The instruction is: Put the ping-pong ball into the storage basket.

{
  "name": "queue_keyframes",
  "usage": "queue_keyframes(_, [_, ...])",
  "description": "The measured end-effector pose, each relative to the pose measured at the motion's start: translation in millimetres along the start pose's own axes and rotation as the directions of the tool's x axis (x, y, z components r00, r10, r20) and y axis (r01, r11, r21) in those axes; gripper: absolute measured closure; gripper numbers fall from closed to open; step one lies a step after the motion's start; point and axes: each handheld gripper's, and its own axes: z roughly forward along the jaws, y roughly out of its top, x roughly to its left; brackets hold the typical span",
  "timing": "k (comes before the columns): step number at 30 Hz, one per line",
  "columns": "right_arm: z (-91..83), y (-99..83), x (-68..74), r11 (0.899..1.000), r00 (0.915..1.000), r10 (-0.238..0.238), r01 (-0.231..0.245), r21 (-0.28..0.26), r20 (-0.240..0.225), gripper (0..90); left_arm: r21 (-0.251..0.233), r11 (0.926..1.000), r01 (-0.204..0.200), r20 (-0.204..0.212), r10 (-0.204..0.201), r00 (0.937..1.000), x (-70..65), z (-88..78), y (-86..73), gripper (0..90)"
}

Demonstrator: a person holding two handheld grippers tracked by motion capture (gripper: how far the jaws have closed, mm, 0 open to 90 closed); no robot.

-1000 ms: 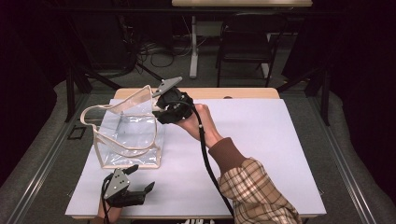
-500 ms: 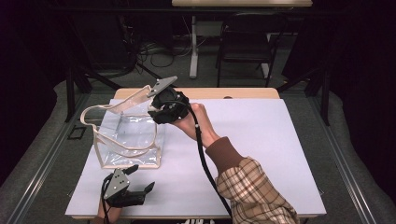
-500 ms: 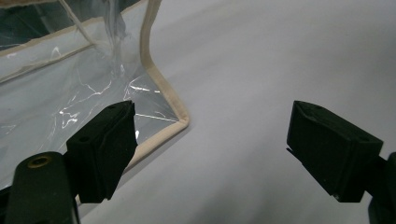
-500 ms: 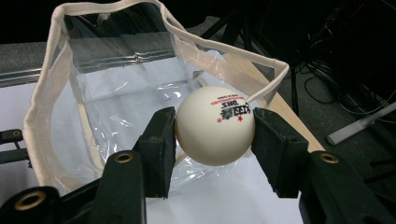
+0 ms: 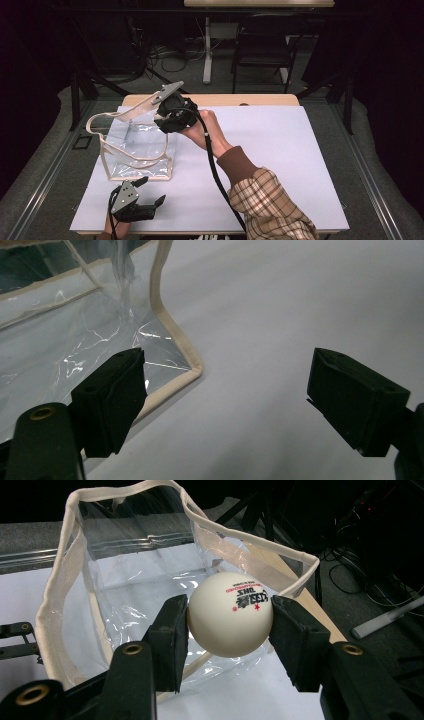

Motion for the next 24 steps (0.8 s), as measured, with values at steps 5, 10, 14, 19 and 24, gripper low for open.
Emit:
queue_keyframes(5, [2.7,2.4,1.2,1.0,0.9999,-0.009,0.009,0.002,-0.005,50.4,0.0,1.0,-0.001,0.0,0.001,1.0,0.1,-0.1,0.0,16.1])
queue_keyframes(10, [4.5,5.0,3.7,1.0,0.9998,-0.018,0.018,0.012,-0.008,50.4,0.001,1.0,-0.002,0.001,0.002,1.0,0.1,0.1,0.0,16.1])
queue_keyframes(14, [6.0,7.2,5.6,1.0,0.9997,-0.02,0.02,0.013,-0.011,50.4,0.0,1.0,-0.001,0.001,0.001,1.0,0.1,-0.1,0.0,16.1])
queue_keyframes(19, [11.2,9.3,8.0,0.999,0.9994,-0.032,0.032,0.023,-0.011,50.4,-0.001,1.0,-0.001,0.001,0.001,1.0,0.2,-0.1,0.0,16.1])
queue_keyframes(24, [16.5,9.2,8.3,0.999,0.9993,-0.035,0.035,0.041,-0.014,50.4,0.0,1.0,0.0,0.001,0.0,1.0,0.1,0.0,0.0,16.1])
